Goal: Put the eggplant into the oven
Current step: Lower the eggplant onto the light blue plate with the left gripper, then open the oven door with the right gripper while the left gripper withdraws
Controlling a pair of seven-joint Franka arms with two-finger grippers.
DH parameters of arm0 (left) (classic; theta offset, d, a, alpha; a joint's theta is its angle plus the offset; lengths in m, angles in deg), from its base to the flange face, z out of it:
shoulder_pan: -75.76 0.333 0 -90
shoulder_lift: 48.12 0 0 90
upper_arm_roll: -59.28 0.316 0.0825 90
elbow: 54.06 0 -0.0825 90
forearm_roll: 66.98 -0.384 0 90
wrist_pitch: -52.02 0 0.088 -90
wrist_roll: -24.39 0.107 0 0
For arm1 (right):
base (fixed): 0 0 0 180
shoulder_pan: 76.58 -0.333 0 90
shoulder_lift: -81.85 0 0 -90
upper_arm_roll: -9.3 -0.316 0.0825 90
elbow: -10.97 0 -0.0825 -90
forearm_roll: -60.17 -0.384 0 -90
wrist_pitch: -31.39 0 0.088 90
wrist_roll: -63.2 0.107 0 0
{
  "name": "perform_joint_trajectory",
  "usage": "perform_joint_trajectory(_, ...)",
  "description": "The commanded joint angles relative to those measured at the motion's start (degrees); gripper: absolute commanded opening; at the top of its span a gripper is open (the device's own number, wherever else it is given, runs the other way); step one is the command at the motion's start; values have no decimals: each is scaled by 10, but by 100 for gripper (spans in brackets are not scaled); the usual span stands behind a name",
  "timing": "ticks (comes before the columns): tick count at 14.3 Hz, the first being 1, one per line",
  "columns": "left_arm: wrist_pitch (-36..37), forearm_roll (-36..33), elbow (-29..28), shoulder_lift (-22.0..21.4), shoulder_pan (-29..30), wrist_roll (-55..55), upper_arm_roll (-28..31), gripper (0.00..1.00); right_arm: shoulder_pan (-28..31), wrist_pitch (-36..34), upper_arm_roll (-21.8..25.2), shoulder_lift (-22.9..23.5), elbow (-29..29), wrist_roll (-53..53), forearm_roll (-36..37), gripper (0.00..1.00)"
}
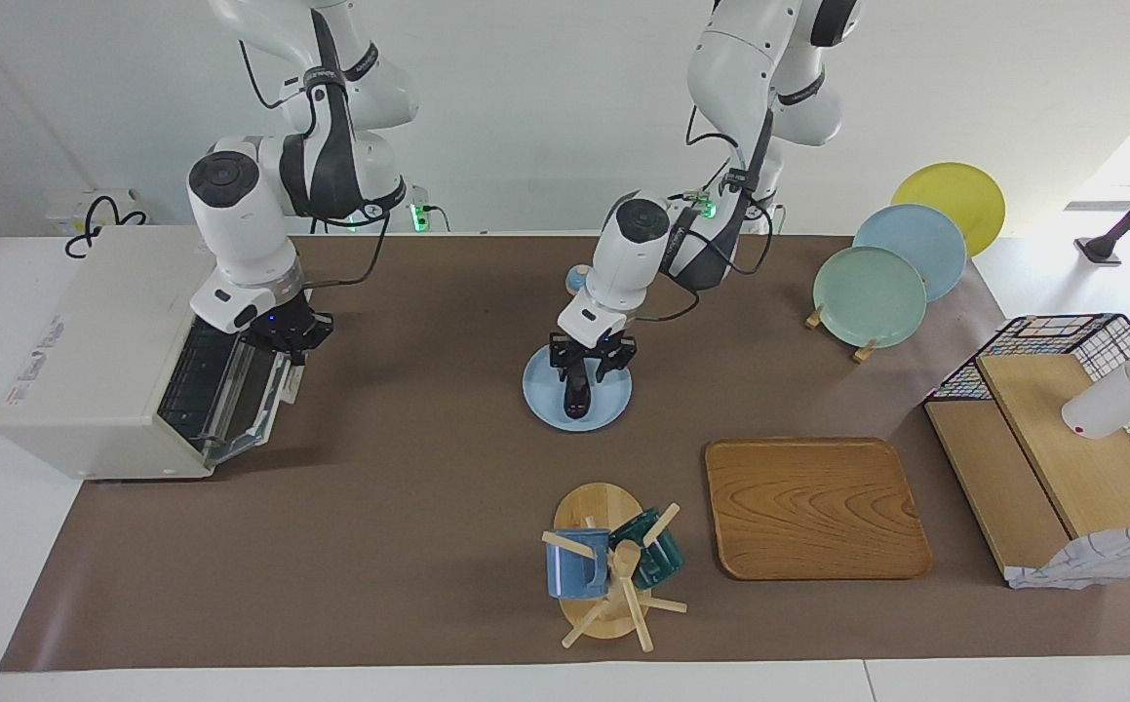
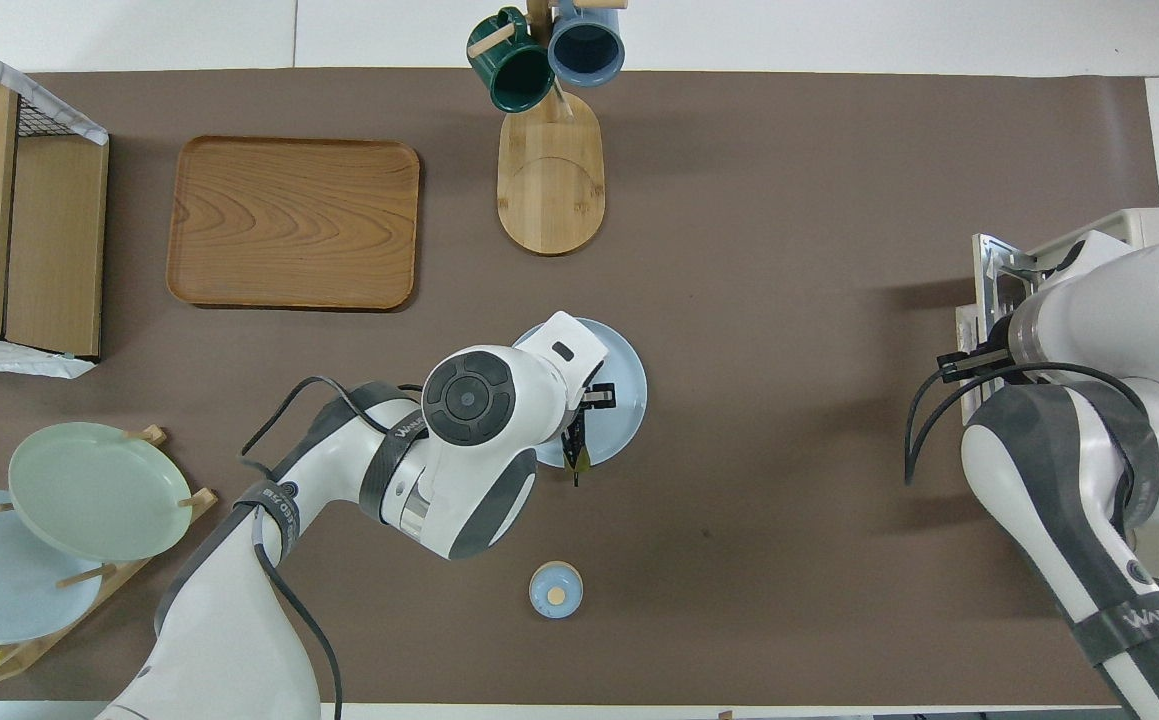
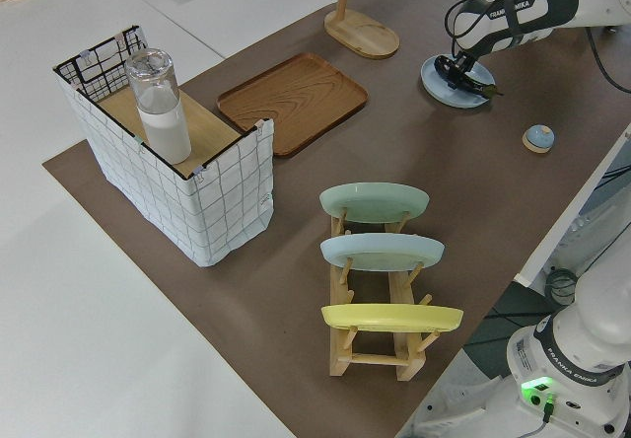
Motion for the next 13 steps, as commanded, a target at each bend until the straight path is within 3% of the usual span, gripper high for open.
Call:
perform_joint_trajectory(1, 88, 12, 43, -27, 39, 8, 2, 100, -2, 77, 5, 25, 35, 7, -3, 0)
perform_joint_trajectory(10, 276, -9, 171, -45, 226, 164, 7, 100, -48, 127, 4, 42, 62, 69, -4, 0)
perform_joint_trajectory(13, 312, -24, 190, -52, 264, 212, 8, 100, -132, 93, 5, 54, 20, 106, -80, 0)
